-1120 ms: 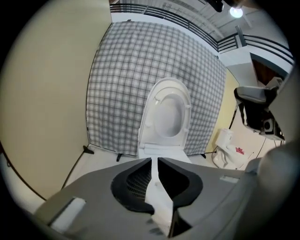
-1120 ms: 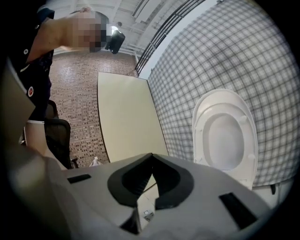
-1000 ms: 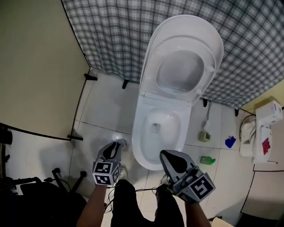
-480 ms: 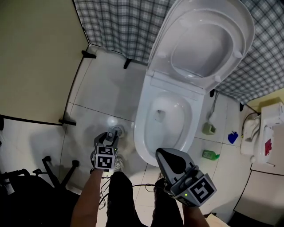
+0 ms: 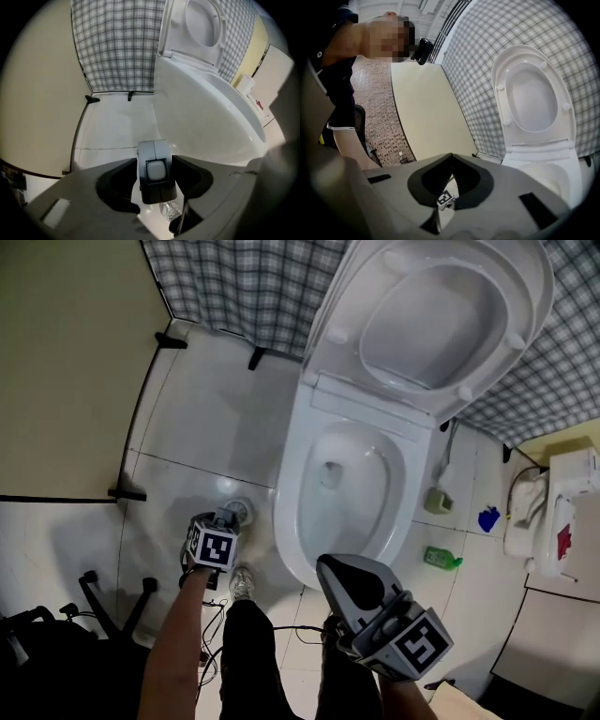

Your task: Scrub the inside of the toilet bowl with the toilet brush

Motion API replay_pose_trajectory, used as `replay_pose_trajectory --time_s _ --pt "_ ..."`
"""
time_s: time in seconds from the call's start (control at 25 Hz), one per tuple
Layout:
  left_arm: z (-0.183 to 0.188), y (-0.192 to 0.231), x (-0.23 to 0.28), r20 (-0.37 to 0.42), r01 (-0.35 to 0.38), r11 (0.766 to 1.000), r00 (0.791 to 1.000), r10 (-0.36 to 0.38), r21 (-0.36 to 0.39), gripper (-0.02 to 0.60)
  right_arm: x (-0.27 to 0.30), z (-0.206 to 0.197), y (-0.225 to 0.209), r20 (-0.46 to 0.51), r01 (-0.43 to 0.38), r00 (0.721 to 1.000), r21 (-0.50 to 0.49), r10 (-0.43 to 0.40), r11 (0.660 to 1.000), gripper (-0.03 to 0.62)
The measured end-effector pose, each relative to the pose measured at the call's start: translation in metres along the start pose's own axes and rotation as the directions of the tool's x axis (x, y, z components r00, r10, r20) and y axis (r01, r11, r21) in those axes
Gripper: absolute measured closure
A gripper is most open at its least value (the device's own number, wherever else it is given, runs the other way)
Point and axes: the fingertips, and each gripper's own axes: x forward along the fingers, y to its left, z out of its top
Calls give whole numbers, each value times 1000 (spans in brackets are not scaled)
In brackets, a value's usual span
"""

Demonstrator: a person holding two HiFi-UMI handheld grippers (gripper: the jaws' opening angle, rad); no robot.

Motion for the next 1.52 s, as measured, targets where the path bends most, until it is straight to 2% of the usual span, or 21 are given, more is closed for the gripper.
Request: replay_pose_trajectory --time_s 0.2,0.28,0.36,0.44,0.6,0.76,0.92,1.08,1.28,1.4,1.52 --pt "-3 0 19 -54 0 1000 999 0 2 370 3 -2 -15 -3 13 1000 7 -13 1000 594" --pt "-5 2 27 -76 -15 1000 997 15 -3 389 3 -2 -20 -3 19 1000 12 -19 1000 594" --pt "-11 5 33 -106 -50 998 993 52 27 394 2 -5 -23 -4 23 1000 17 -23 1000 594" --pt "-16 8 37 -106 -73 996 991 79 59 400 1 -11 -25 -8 30 1000 27 -29 999 594" --pt "-17 12 35 -83 -84 996 993 85 17 414 -4 -16 -29 -10 42 999 45 -42 998 594" --pt "-12 8 2 -84 -92 996 992 93 13 414 -18 -4 -28 3 50 999 51 -50 997 594" --pt "-8 -10 -72 -85 -82 997 993 81 -4 413 -49 28 -10 5 48 999 41 -48 998 594" --pt "33 5 -149 40 -130 991 991 131 -20 413 -65 74 -1 73 37 997 0 -37 999 594" --pt "78 -14 -247 199 -121 992 972 128 -44 413 -96 120 -2 103 65 993 -22 -63 998 594" --pt "111 -35 -289 305 -89 995 947 99 -45 413 -112 141 -9 132 96 987 -41 -90 995 594" --pt "141 -69 -317 379 -31 999 925 32 -8 413 -129 154 -16 149 128 982 -54 -119 990 594"
